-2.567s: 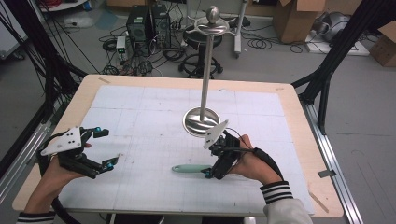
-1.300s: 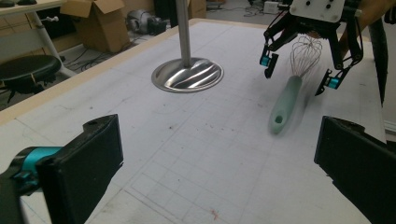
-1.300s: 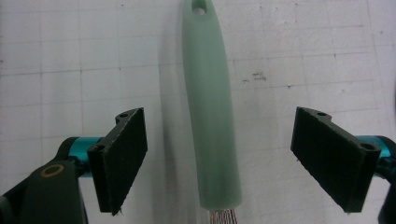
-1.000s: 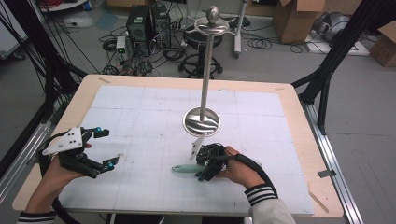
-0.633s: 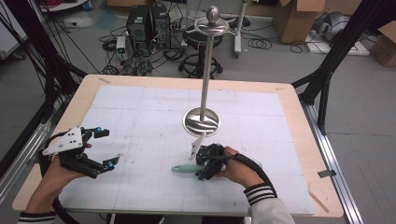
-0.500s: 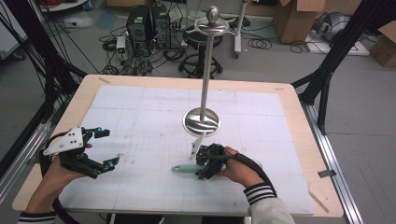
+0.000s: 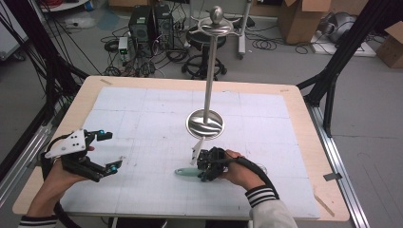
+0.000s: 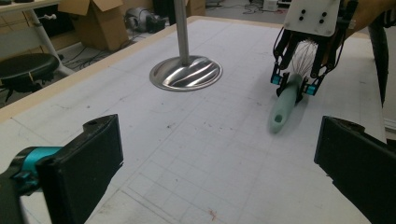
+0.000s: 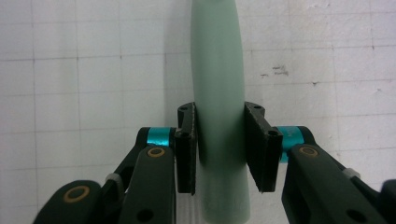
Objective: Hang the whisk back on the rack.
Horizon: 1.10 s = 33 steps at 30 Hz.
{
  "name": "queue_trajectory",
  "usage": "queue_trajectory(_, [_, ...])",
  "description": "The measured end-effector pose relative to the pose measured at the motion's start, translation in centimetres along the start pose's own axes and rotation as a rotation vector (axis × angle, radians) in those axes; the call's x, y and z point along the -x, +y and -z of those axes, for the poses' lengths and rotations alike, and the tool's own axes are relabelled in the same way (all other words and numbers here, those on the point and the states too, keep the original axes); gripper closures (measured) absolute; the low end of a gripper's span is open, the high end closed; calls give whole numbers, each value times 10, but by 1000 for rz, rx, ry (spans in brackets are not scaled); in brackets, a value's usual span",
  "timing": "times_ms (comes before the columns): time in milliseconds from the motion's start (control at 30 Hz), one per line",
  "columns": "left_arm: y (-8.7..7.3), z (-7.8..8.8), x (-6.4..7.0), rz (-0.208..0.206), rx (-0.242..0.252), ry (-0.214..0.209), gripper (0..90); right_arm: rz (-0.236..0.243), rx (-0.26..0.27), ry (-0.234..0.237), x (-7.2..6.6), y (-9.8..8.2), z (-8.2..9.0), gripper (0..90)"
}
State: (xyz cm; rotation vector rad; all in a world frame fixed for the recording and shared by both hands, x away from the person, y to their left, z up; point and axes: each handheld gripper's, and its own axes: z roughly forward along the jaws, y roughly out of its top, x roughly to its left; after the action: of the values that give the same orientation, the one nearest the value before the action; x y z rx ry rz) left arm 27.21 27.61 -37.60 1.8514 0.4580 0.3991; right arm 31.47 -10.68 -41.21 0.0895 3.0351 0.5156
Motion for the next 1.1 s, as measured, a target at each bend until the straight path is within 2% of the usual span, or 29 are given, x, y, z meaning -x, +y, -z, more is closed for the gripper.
queue_trajectory(233, [0, 0, 0, -3, 1, 1, 17, -12, 26, -4, 0, -1, 5, 680])
queue_trajectory(267, [0, 0, 0, 1, 1, 3, 17, -40, 34, 2, -1, -2, 10, 681])
queue_trajectory(333, [0, 0, 0, 1, 2, 4, 17, -22, 75, -5, 2, -4, 15, 681])
queue_trajectory(400, [0, 0, 0, -1, 1, 3, 17, -47, 97, -13, 2, -6, 22, 681])
queue_trajectory(433, [0, 0, 0, -1, 1, 3, 17, -47, 97, -13, 2, -6, 22, 681])
queue_trajectory(467, [0, 0, 0, -2, 2, 3, 17, -49, 122, -20, 3, -7, 29, 682])
queue_trajectory(500, [0, 0, 0, -2, 2, 3, 17, -49, 122, -20, 3, -7, 29, 682])
queue_trajectory(533, [0, 0, 0, -2, 1, 4, 17, -56, 147, -26, 3, -10, 35, 682])
queue_trajectory(700, [0, 0, 0, -2, -1, 3, 17, -62, 199, -45, 5, -15, 50, 683])
queue_trajectory(833, [0, 0, 0, -3, -2, 3, 17, -90, 259, -73, 6, -20, 63, 683])
queue_trajectory(900, [0, 0, 0, -4, -2, 3, 17, -91, 264, -80, 6, -21, 67, 683])
queue_trajectory(967, [0, 0, 0, -3, -1, 3, 17, -109, 307, -83, 7, -26, 76, 683])
queue_trajectory(1100, [0, 1, 0, -1, 0, 6, 17, -128, 360, -101, 9, -31, 89, 683])
